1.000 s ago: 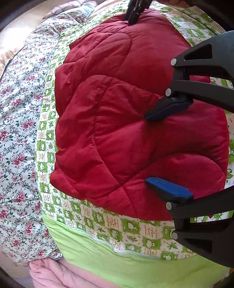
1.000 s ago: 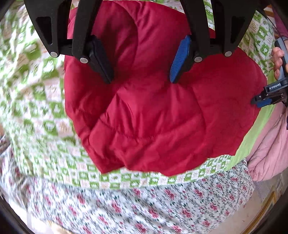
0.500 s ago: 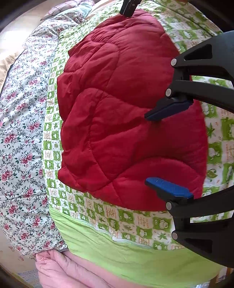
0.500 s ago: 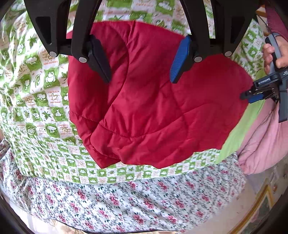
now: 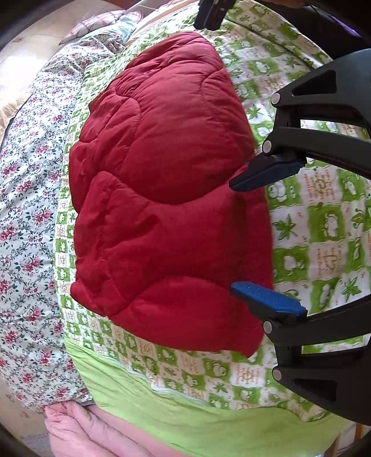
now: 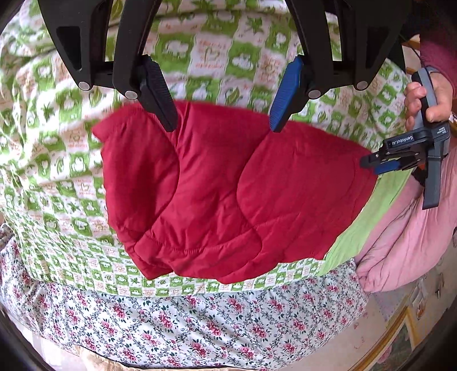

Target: Fold large clothes

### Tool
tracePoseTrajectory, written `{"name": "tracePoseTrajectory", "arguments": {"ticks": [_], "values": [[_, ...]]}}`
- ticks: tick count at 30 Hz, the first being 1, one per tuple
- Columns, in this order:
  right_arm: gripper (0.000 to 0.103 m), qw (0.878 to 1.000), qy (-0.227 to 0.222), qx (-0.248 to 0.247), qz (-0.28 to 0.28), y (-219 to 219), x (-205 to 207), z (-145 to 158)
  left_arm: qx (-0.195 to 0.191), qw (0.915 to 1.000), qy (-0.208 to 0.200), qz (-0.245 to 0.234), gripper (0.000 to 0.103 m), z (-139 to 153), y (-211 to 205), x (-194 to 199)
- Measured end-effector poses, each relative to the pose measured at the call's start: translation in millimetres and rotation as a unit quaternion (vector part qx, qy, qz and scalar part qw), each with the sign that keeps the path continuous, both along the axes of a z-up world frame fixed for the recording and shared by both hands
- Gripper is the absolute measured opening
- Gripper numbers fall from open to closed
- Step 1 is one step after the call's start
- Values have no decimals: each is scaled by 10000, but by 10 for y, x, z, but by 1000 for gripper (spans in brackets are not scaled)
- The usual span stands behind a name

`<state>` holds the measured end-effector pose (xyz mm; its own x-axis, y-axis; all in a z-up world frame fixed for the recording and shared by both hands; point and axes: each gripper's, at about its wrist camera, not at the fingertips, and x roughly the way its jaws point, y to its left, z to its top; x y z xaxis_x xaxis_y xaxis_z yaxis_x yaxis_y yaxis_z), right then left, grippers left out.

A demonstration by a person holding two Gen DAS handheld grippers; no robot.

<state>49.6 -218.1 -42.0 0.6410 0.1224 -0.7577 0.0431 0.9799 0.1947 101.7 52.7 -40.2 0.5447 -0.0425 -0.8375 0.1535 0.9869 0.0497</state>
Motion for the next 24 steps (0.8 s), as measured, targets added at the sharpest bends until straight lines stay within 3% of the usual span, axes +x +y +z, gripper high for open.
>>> {"name": "tracePoseTrajectory", "arguments": {"ticks": [5,8,15,17,20,22,24], "values": [[69,10000,69,57,7,42,-138,-54,-45,10000,38,-5,65,-40,2,-108],[70,9999,131,51,49,91,-196,-100,17,10000,57,-10,71,-79,-2,-157],[90,9988,350,-170,291,257,-246,-182,398,9987,129,-283,72,-96,-83,-348],[92,9982,348,-184,442,299,-259,-144,439,9979,35,-466,73,-8,-125,-428],[103,9963,201,-341,757,391,-305,40,326,9957,-344,-798,88,302,-174,-559],[103,9936,24,-546,987,455,-349,244,418,9940,-619,-803,89,508,-178,-594],[103,9911,-106,-677,1139,485,-368,415,568,9925,-830,-690,101,701,-170,-574]]}}
